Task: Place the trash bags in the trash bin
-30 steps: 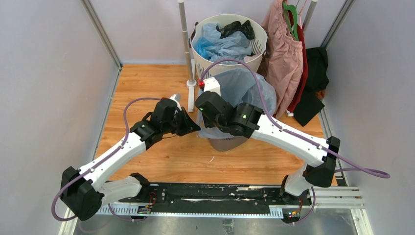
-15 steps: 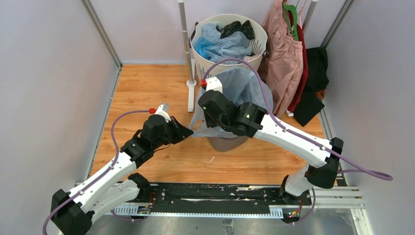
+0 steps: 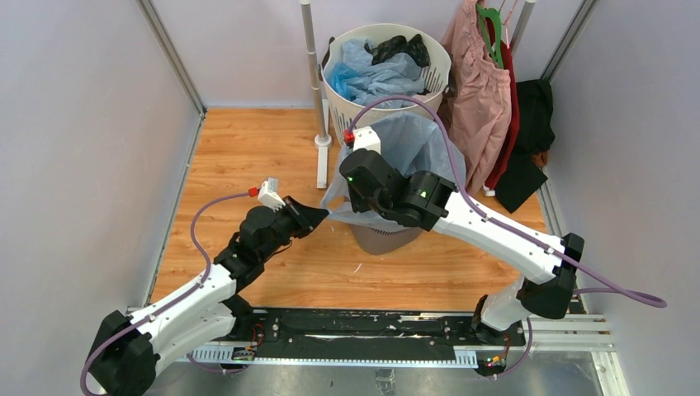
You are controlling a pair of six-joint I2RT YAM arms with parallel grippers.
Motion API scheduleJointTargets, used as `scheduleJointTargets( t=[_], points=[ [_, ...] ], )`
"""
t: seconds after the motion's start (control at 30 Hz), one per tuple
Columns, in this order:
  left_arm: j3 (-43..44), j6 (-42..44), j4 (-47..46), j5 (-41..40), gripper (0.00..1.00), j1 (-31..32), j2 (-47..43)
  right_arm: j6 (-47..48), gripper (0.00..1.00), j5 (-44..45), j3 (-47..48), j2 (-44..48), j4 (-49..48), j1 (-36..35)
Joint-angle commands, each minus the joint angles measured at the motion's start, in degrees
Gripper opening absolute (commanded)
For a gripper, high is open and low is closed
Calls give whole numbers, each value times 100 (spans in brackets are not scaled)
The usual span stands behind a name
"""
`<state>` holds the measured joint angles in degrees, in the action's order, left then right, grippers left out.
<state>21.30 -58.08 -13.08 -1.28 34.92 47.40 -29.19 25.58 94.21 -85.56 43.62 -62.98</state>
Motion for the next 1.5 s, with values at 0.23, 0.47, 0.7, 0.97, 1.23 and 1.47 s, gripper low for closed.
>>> scheduleJointTargets(
  t=[0.23, 0.47, 0.7, 0.97, 1.23, 1.47],
  points=[
    [-471, -238, -1706, -650, 0, 315, 329, -399, 0, -39, -24, -56, 385, 146],
    [-55, -532, -1676, -485, 0, 613, 1472, -395, 0, -69, -19, -40, 385, 179],
    [487, -753, -1332, 548, 23, 622, 2833, -394, 0, -143, -25, -41, 386, 205],
    [1018, 5, 166, 301, 50, 622, 2060, -366, 0, -174, -40, -11, 385, 247],
    [2080, 834, 3081, -559, 62, 622, 927, -334, 0, -292, -3, -43, 402, 301],
    [2380, 1017, 4026, -744, 64, 622, -152, -162, 51, -708, 358, -19, 520, 311]
  ],
)
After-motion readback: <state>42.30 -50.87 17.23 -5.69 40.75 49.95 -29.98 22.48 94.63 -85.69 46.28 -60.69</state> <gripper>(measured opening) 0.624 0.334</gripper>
